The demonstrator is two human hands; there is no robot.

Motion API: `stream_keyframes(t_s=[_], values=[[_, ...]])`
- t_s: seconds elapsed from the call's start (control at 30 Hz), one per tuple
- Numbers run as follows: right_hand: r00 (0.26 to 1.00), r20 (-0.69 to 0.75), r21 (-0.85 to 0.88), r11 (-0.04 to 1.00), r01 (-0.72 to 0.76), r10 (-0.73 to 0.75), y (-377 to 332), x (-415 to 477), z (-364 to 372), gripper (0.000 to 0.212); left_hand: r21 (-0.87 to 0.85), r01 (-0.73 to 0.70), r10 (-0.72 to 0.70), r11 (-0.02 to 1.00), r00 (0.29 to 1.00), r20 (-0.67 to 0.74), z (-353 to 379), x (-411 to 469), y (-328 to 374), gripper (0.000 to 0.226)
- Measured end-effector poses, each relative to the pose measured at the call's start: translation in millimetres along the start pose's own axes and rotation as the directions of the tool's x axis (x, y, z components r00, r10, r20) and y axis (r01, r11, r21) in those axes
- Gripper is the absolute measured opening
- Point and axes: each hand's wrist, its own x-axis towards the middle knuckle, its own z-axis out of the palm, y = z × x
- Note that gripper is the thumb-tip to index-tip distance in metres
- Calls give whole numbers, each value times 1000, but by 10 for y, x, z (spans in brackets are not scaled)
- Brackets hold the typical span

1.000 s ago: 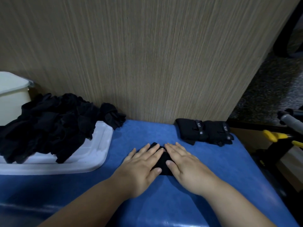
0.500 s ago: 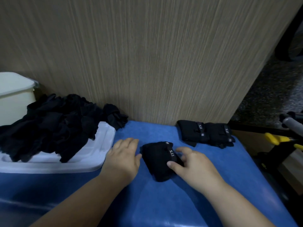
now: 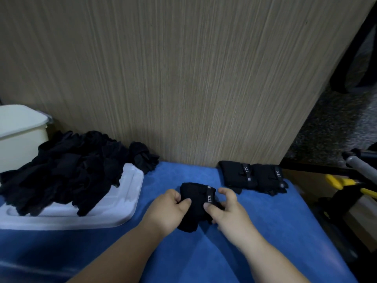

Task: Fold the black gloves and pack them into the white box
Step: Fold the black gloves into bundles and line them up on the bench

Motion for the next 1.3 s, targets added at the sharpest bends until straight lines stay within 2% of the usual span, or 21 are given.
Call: stream_keyframes(t_s=[0.1, 0.17, 0.33, 0.43, 0.57, 0.77, 0.87, 0.93, 1.0, 1.07, 1.13, 1.23, 1.3], values=[[998, -31, 52, 997, 59, -57, -24, 7, 30, 43, -240, 53, -53, 969, 999, 5, 6, -4, 92, 21], [993, -62, 70, 992, 107, -103, -51, 8, 42, 41, -354, 72, -82, 932, 997, -13, 30, 26, 126, 28], [976, -105, 33, 981, 193, -189, -119, 95, 18, 43, -632, 96, -128, 769, 992, -5, 76, 204, 234, 38], [951, -164, -91, 964, 250, -262, -169, 238, -33, 46, -702, 86, -135, 707, 991, -14, 114, 366, 307, 33], [935, -177, -290, 924, 248, -306, -194, 424, -146, 52, -726, 76, -133, 683, 991, -21, 194, 641, 437, 33], [904, -169, -624, 753, 211, -393, -158, 739, -292, 49, -706, 80, -106, 704, 994, 8, 374, 1012, 530, 40], [912, -84, -728, 650, 219, -401, -98, 870, -308, 49, -576, 27, -65, 817, 997, -47, 407, 1136, 513, 42], [930, -17, -773, 596, 220, -366, -45, 938, -282, 59, -363, -36, -8, 931, 993, -118, 424, 1179, 502, 45], [938, 25, -790, 569, 231, -346, 8, 990, -250, 79, -84, -101, 81, 991, 974, -214, 445, 1184, 497, 49], [945, 38, -794, 564, 226, -324, 55, 1031, -231, 86, 193, -146, 202, 970, 928, -312, 469, 1175, 472, 56], [952, 37, -787, 578, 215, -303, 70, 1038, -226, 85, 312, -241, 344, 919, 876, -338, 468, 1165, 439, 55], [958, 27, -795, 575, 194, -286, 89, 1036, -216, 92, 370, -417, 506, 830, 843, -183, 464, 1207, 383, 45], [959, 14, -799, 573, 181, -284, 103, 1031, -216, 95, 376, -471, 516, 798, 857, -22, 473, 1241, 354, 40]])
